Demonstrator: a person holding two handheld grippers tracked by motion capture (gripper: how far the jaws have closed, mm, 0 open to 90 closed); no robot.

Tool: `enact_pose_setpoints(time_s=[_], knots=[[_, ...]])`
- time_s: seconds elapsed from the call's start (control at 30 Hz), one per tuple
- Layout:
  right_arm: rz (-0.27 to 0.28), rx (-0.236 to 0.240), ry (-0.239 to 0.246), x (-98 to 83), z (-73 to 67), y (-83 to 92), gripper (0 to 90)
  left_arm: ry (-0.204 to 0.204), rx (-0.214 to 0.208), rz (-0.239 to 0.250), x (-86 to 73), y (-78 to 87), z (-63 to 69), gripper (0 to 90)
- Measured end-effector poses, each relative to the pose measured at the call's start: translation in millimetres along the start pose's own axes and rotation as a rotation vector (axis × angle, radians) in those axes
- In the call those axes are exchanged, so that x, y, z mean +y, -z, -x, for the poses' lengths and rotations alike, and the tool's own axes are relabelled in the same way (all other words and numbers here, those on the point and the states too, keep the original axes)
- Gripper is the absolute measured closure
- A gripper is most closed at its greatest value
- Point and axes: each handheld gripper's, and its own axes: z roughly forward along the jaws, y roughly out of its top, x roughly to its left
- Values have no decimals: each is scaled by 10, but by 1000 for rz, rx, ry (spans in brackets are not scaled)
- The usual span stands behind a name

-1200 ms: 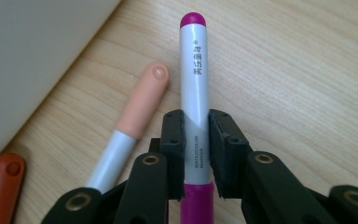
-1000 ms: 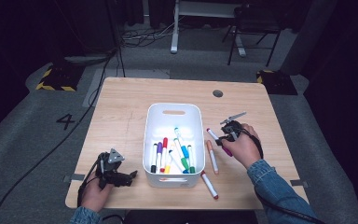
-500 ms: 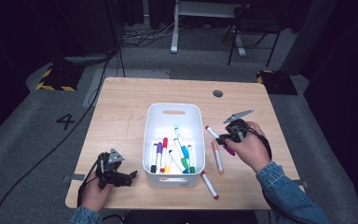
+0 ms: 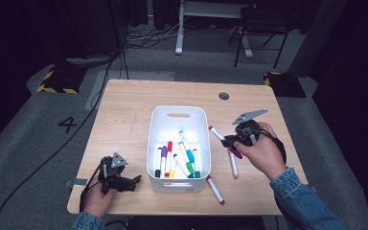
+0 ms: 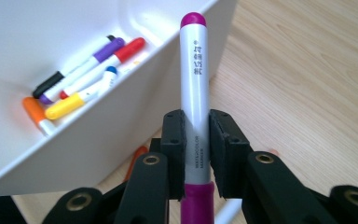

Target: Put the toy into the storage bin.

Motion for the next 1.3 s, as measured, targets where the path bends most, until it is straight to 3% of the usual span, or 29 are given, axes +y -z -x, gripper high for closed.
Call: enact_pose_setpoints(time_s=[0.3, 0.73, 1.13, 1.3], knots=[[16, 50, 97, 226, -323, 46, 769, 0, 0, 0, 0, 0, 0, 0], [8, 130, 156, 475, -690, -17, 770, 0, 0, 0, 0, 0, 0, 0], [42, 188, 191, 616, -843, -105, 769, 0, 0, 0, 0, 0, -1, 0], [29, 200, 195, 610, -860, -194, 769, 0, 0, 0, 0, 0, -1, 0]])
